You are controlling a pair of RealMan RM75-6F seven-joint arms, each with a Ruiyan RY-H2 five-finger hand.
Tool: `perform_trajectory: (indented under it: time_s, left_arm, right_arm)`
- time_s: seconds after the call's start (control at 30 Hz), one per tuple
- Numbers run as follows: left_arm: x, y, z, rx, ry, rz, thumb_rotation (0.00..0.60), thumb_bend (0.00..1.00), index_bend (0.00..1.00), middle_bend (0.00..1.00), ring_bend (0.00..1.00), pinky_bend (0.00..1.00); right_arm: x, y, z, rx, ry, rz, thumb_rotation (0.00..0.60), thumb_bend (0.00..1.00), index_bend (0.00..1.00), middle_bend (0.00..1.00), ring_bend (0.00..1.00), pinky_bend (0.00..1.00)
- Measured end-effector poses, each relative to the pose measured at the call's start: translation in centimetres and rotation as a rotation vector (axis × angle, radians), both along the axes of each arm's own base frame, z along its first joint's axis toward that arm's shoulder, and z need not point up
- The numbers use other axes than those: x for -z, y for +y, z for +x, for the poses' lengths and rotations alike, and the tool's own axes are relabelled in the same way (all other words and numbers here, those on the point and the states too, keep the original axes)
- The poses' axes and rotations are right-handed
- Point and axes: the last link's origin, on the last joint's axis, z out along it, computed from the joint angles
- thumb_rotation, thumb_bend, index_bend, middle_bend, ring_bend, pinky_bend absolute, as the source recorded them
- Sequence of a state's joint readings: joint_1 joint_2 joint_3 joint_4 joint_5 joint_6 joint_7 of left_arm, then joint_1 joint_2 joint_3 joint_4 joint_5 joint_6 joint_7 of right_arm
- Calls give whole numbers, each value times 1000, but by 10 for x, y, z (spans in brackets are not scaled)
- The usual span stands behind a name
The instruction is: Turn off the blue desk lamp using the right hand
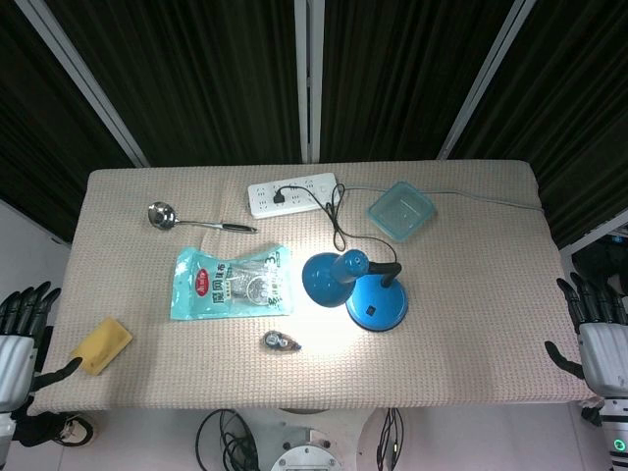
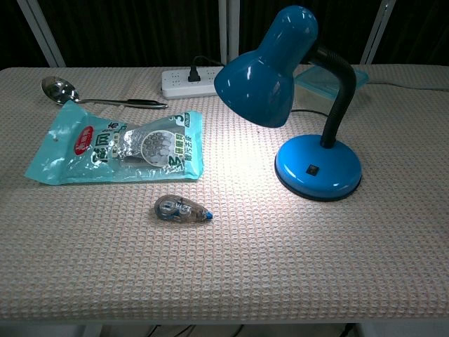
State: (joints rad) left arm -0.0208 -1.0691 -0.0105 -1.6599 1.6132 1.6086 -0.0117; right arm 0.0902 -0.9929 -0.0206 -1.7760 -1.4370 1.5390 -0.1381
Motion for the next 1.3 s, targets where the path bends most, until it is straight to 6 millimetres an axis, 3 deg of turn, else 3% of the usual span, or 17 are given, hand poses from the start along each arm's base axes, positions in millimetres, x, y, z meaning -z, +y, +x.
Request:
perform_trajectory:
  time_s: [0.3, 0.53, 0.57, 0.6, 0.67, 0.7, 0.8, 0.9, 1.1, 1.23, 1.3]
  left_arm:
    - [2, -2, 2, -4, 9, -15, 600, 52, 0, 0, 0, 0]
    - [5, 3, 4, 5, 3, -18, 600, 52, 0, 0, 0, 0]
    - [7, 3, 4, 7, 3, -22, 600, 52, 0, 0, 0, 0]
    - [9, 4, 5, 9, 2, -27, 600, 52, 0, 0, 0, 0]
    - [12, 5, 5, 10, 2, -35, 600, 52, 0, 0, 0, 0]
    - [12, 5, 5, 10, 4, -37, 600, 51, 0, 0, 0, 0]
    - [11, 5, 4, 8, 2, -29, 600, 52, 0, 0, 0, 0]
    - [11, 4, 2, 1, -2, -25, 600, 52, 0, 0, 0, 0]
    - [15, 3, -4, -15, -9, -33, 600, 51, 0, 0, 0, 0]
    - [14, 2, -5, -17, -14, -30, 600, 52, 0, 0, 0, 0]
    - [13, 2, -6, -19, -16, -27, 600, 52, 0, 0, 0, 0]
  right_arm:
    - [5, 1, 0, -4, 0, 25, 600, 176, 0, 0, 0, 0]
    - [15, -6, 17, -107, -10, 64, 600, 176, 0, 11, 1, 0]
    - [17, -7, 21, -128, -7, 74, 600, 176, 0, 54, 28, 20]
    - [20, -8, 25, -149, -3, 85, 600, 176, 0, 174, 134, 128]
    - [28, -11, 34, -189, 7, 114, 600, 176, 0, 461, 400, 423]
    - [32, -13, 38, -203, 7, 129, 600, 176, 0, 662, 584, 636]
    - [47, -15, 48, -232, -4, 194, 600, 200, 0, 900, 790, 853]
    - [64, -18, 57, -263, 10, 259, 600, 316, 0, 985, 868, 927]
    - [114, -23, 79, -316, 38, 405, 600, 466, 0, 1000, 895, 950]
    - [138, -31, 89, -309, 52, 476, 600, 531, 0, 1000, 895, 949]
    - [147, -36, 92, -302, 55, 501, 600, 509, 0, 1000, 895, 949]
